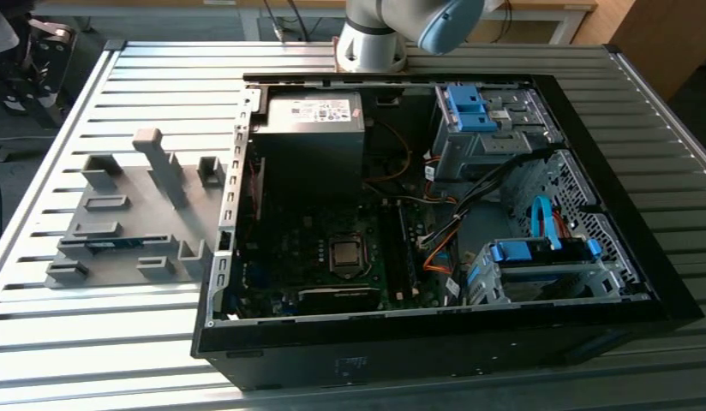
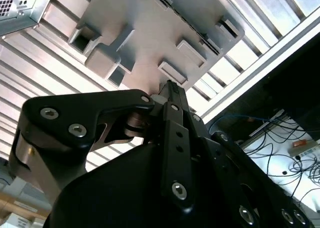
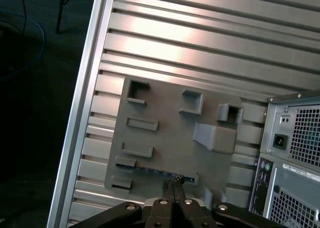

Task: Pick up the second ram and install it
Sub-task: 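Pick up the second ram and move it above second insertion slot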

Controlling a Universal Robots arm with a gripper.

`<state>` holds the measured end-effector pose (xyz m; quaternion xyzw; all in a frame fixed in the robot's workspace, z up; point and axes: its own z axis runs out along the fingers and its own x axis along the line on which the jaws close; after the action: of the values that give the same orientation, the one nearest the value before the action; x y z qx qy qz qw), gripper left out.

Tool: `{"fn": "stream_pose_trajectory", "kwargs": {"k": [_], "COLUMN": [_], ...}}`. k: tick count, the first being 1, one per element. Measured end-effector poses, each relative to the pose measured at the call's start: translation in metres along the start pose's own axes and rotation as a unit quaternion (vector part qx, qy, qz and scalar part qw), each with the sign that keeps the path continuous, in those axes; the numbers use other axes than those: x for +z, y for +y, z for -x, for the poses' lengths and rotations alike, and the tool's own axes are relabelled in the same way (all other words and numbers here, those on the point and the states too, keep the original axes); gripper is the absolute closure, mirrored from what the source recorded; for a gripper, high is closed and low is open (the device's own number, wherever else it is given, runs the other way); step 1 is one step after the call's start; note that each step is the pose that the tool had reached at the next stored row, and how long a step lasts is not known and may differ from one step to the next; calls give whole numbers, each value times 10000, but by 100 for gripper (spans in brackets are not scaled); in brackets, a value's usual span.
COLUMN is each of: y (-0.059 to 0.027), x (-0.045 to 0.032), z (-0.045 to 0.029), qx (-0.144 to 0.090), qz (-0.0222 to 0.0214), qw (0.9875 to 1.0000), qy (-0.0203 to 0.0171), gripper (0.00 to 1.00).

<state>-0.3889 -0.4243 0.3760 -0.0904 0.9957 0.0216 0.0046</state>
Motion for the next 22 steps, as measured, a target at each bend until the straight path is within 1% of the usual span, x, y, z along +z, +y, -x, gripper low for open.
{"fn": "stream_pose_trajectory", "kwargs": {"k": [4, 7, 9, 13, 15, 18, 20, 21, 22], "y": [-1, -2, -2, -1, 3, 5, 4, 4, 4], "x": [7, 12, 14, 23, 29, 43, 53, 54, 56], "z": [-4, -7, -9, -17, -41, -74, -81, -81, -83], "qx": [-251, -446, -599, -870, -924, -939, -951, -975, -1023], "qz": [3, 6, 8, 12, 12, 16, 19, 19, 20], "qw": [9997, 9990, 9982, 9962, 9957, 9956, 9954, 9952, 9947], "qy": [11, 19, 26, 35, 39, 49, 60, 65, 69], "gripper": [89, 89, 89, 89, 89, 89, 89, 89, 89]}}
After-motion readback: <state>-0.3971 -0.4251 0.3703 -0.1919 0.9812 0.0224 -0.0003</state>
